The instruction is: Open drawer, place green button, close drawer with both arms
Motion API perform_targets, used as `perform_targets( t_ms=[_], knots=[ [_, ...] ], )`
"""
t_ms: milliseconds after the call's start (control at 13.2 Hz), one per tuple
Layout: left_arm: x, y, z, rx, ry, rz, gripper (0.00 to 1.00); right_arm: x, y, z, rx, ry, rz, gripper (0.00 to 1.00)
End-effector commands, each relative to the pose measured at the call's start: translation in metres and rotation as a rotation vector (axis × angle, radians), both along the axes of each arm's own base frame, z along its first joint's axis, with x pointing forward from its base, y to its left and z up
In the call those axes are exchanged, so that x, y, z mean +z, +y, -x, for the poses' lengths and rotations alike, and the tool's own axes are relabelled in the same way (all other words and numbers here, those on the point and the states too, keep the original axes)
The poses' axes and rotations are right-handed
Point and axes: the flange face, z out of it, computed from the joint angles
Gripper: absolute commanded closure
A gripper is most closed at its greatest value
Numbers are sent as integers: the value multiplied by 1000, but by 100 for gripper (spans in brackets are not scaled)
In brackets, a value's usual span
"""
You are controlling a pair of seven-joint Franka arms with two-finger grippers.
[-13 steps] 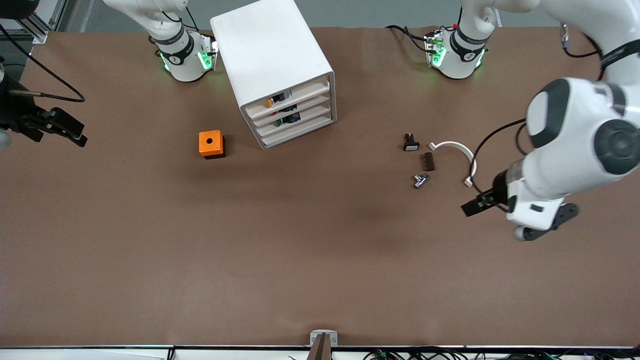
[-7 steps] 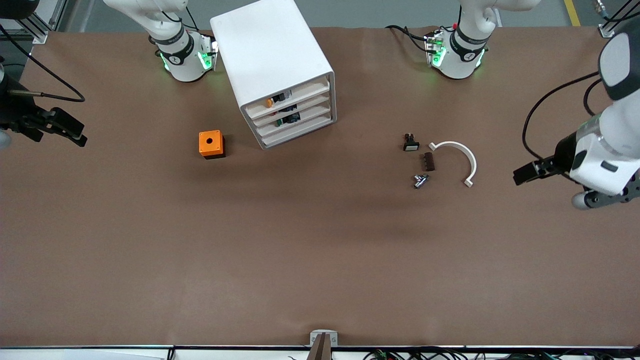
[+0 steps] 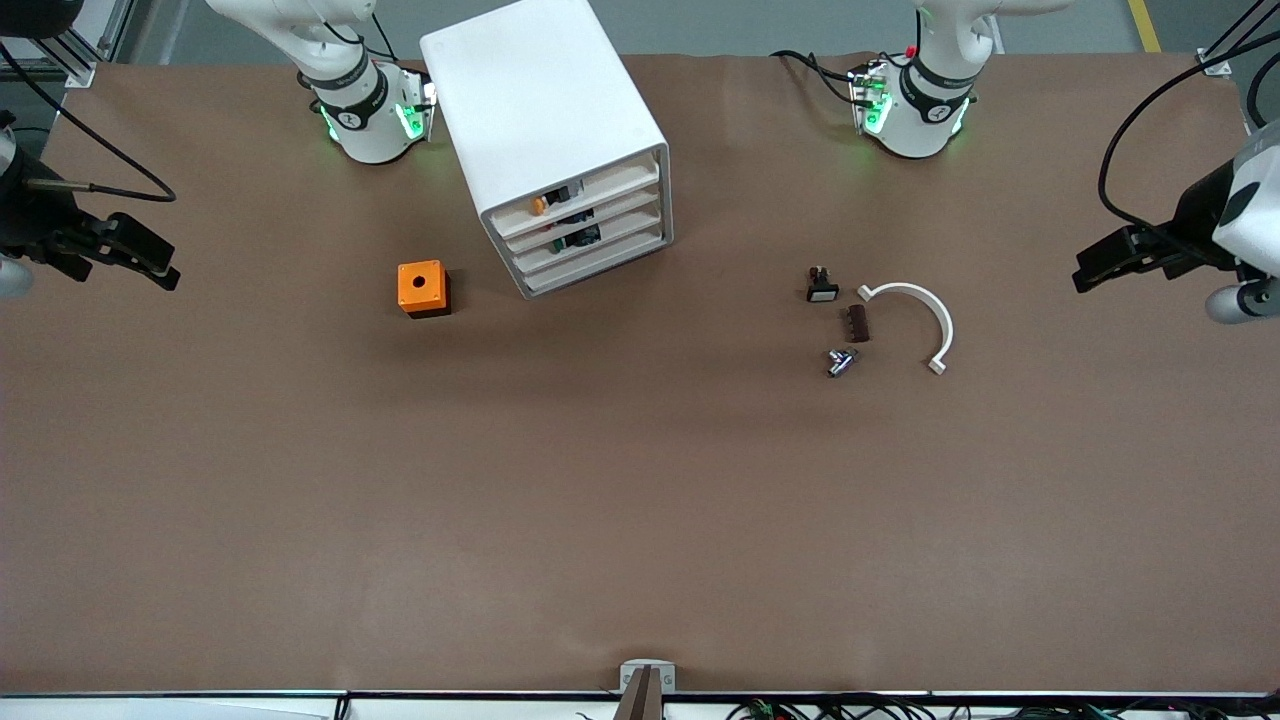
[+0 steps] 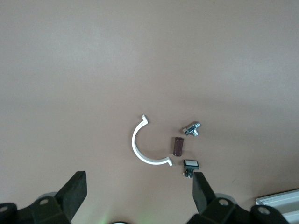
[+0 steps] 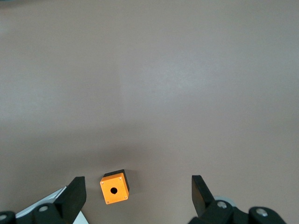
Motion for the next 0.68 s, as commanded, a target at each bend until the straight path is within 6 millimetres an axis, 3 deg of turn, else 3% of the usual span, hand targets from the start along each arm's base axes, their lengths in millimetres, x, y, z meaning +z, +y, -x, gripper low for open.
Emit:
perform_targets(
  t_ms=[0, 378, 605],
  knots=[
    [3, 1, 34, -41, -38, -29, 0, 4, 7, 3, 23, -8, 18, 0],
    [7, 14, 45, -53, -43, -32, 0, 5, 14, 5, 35, -5, 19, 0],
    [9, 9, 45, -63, -37, -35, 0, 4, 17, 5, 43, -2, 19, 0]
  ],
)
